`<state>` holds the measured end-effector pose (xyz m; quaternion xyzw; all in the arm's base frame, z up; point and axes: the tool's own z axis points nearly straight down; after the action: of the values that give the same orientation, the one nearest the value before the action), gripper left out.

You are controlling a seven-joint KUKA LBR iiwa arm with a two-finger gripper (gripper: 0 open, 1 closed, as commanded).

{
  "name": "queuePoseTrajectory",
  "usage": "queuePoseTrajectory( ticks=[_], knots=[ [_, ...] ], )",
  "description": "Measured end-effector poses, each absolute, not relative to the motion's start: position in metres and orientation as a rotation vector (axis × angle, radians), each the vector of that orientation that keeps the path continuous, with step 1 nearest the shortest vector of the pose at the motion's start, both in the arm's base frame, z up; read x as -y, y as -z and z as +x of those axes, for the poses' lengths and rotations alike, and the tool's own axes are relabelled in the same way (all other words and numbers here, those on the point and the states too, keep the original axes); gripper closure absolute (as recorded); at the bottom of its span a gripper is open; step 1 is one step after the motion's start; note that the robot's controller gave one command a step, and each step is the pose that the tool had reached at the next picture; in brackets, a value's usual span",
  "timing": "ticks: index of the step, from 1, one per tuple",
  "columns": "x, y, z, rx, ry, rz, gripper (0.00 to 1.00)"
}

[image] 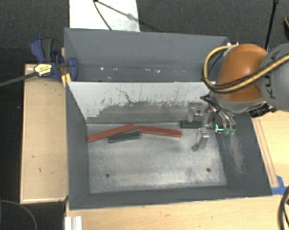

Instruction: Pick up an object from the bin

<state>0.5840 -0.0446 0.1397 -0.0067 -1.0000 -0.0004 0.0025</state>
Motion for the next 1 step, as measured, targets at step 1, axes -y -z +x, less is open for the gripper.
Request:
queuePoseTrajectory(
  ticks=[1],
  knots=[
    [0.0115,-0.0683,0.5918,3.126,0.003,-0.288,0.00]
  ],
)
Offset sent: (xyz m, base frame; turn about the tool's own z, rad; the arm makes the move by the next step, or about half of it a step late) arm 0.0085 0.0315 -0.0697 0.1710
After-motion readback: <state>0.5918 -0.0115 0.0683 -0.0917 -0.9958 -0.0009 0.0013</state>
